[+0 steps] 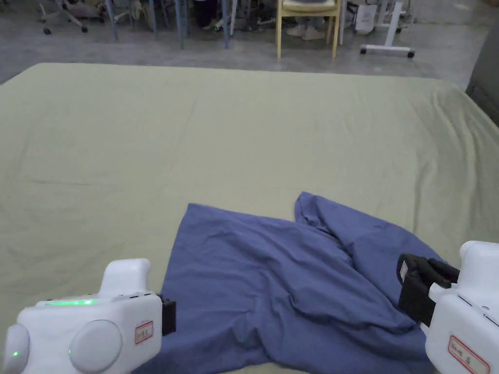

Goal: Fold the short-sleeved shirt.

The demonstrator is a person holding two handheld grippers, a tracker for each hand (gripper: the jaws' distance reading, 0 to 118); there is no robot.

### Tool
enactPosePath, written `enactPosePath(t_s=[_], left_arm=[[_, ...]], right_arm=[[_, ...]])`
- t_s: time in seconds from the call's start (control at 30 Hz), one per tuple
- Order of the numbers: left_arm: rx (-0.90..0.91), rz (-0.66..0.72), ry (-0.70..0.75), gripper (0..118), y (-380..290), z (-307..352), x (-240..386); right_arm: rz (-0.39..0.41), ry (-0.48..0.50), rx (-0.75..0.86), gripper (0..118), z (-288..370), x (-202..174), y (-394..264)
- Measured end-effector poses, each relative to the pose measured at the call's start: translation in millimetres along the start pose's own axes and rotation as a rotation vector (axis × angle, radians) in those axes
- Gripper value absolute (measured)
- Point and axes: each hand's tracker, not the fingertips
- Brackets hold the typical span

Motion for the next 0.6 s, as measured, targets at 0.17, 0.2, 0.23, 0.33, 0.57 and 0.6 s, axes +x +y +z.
enactPosePath(t_s=[0.17, 0.2, 0.23, 0.33, 0.57, 0.6], left_arm=[[0.099, -0.021, -0.058, 66, 55.2, -34.3, 17.9], [0.1, -0.027, -0.052, 116, 71.9, -52.7, 20.3], [0.039, -0.019, -0.061, 118, 95.2, -98.0, 0.7], [-0.062, -0.066, -0.033, 118, 146.5, -186.0, -19.8], [-0.141, -0.177, 0.161, 112, 170.3, -237.0, 26.3], [-0.118, -0.201, 0.12, 104, 166.9, -239.9, 29.9]], right_arm=[[0.02, -0.001, -0.022, 3, -18.3, -1.5, 5.1], [0.019, -0.005, -0.025, 3, -21.1, 0.6, 5.2], [0.018, -0.011, -0.03, 3, -23.9, 3.5, 4.9], [0.021, -0.045, -0.053, 3, -29.7, 15.6, -0.3], [-0.003, -0.142, -0.168, 3, -32.2, 55.8, -16.6], [0.005, -0.162, -0.185, 3, -34.2, 61.1, -18.5]])
